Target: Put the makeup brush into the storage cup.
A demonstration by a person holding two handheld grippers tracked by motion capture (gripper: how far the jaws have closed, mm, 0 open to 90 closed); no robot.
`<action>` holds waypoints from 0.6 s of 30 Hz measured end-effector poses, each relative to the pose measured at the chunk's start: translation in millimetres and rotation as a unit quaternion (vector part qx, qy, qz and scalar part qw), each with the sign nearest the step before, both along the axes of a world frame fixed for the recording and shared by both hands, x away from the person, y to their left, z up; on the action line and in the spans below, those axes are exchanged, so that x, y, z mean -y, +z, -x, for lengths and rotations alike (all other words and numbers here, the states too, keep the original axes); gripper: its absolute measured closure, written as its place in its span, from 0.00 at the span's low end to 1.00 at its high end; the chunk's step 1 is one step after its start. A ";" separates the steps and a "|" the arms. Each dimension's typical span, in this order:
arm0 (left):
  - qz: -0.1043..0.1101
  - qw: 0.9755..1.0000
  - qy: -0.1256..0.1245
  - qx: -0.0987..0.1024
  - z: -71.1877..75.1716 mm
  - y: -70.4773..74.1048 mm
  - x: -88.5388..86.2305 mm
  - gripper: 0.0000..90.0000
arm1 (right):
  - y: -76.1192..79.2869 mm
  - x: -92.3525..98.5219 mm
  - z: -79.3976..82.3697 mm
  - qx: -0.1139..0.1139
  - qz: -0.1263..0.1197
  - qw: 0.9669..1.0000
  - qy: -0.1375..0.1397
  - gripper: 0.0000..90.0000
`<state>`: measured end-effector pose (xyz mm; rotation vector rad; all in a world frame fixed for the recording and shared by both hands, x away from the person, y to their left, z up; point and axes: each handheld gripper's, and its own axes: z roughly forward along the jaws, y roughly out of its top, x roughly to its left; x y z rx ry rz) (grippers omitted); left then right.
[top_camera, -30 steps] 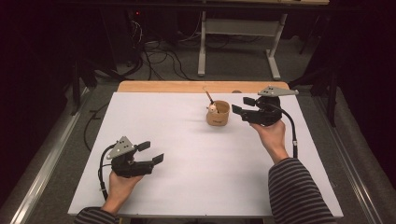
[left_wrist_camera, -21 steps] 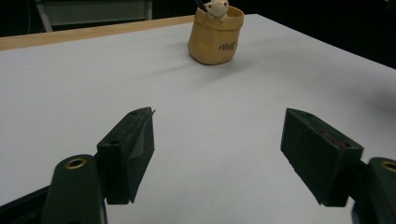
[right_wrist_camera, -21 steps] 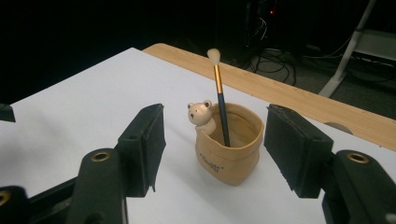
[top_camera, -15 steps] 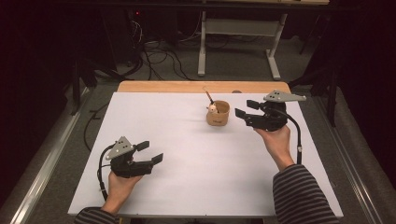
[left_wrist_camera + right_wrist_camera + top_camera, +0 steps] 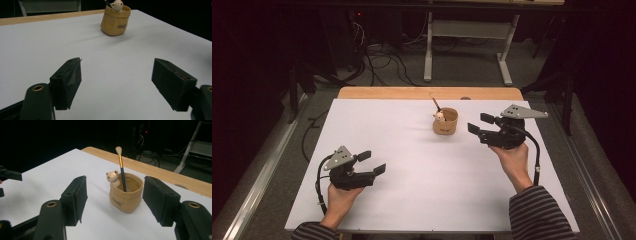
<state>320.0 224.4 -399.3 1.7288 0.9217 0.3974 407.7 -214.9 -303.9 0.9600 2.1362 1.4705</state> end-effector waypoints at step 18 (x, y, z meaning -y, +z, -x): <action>-0.001 1.000 -0.001 0.000 0.3 -0.3 -0.2 0.27 | -4.2 11.1 12.8 -0.001 -0.013 1.000 0.001 0.42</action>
